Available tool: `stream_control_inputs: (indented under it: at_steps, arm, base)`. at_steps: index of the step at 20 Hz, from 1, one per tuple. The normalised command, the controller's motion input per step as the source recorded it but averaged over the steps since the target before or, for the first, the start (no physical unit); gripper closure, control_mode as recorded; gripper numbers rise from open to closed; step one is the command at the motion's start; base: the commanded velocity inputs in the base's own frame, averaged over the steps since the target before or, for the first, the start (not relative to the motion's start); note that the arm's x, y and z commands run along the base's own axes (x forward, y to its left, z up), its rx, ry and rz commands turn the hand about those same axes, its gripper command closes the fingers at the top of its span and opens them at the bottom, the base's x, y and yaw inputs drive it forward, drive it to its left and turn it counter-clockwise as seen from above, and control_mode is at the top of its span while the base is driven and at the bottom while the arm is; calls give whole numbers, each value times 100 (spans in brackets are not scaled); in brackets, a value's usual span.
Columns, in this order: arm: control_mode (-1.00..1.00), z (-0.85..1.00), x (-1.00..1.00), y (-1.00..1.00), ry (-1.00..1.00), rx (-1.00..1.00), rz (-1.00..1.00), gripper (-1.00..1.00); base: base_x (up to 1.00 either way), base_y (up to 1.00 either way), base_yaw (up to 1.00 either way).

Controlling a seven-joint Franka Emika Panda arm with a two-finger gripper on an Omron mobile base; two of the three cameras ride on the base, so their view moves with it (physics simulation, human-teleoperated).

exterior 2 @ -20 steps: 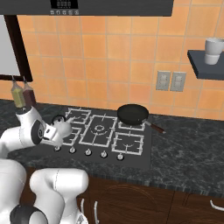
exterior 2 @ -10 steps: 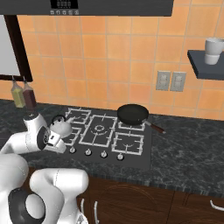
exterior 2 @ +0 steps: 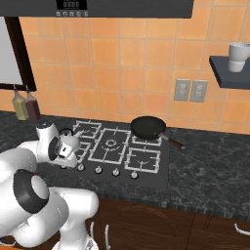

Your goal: Pick the kettle from the counter and place it on a stove burner. Then turn the burner on.

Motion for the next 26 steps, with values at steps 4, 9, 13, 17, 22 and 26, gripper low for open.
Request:
stream_control_inputs:
  at_steps: [4, 9, 13, 17, 22, 26]
  arm:
    - [-100, -16, 24, 24, 3, 0, 0, -100]
    - [-100, -21, 12, 8, 1, 0, 0, -100]
    - [-100, -28, -1, -6, 6, 0, 0, -100]
    - [-100, -28, -1, -18, 7, 0, 0, -100]
    - [-100, -19, 2, -4, 2, 0, 0, -100]
    - [-100, -21, 3, -1, 3, 0, 0, -100]
  base:
    - [0, 0, 0]
    - [0, 0, 0]
    - [0, 0, 0]
    - [0, 0, 0]
    - [0, 0, 0]
    - [0, 0, 0]
